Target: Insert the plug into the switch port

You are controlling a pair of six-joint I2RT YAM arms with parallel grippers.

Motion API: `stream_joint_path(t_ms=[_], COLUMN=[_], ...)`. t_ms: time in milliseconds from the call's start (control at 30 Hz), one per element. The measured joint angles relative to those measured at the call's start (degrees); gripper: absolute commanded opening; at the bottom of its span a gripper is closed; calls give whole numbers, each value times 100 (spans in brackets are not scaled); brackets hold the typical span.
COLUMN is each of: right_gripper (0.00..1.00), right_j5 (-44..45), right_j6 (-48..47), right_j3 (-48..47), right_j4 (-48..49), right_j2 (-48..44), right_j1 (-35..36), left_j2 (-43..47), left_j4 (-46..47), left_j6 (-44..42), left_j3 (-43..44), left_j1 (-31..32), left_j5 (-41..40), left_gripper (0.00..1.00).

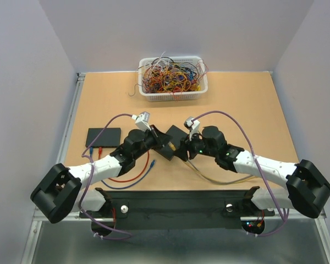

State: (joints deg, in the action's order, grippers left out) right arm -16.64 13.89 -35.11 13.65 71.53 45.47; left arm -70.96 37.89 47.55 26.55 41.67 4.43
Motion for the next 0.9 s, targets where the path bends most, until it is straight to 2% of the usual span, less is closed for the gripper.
stream_joint_path(t_ms=[667, 900], right_gripper=[40, 32], right_j5=[33, 22], right_j6=[131, 197], right_j3=[0, 0], right_j4=[468, 575], right_j2=[96, 179], right_j1=[48, 72], left_j2=[133, 133], left_j4=[0, 0], left_j6=[101, 101], left_j3=[-142, -146], left_j1=[28, 28], left_j5=[-149, -168], left_gripper=[0, 0])
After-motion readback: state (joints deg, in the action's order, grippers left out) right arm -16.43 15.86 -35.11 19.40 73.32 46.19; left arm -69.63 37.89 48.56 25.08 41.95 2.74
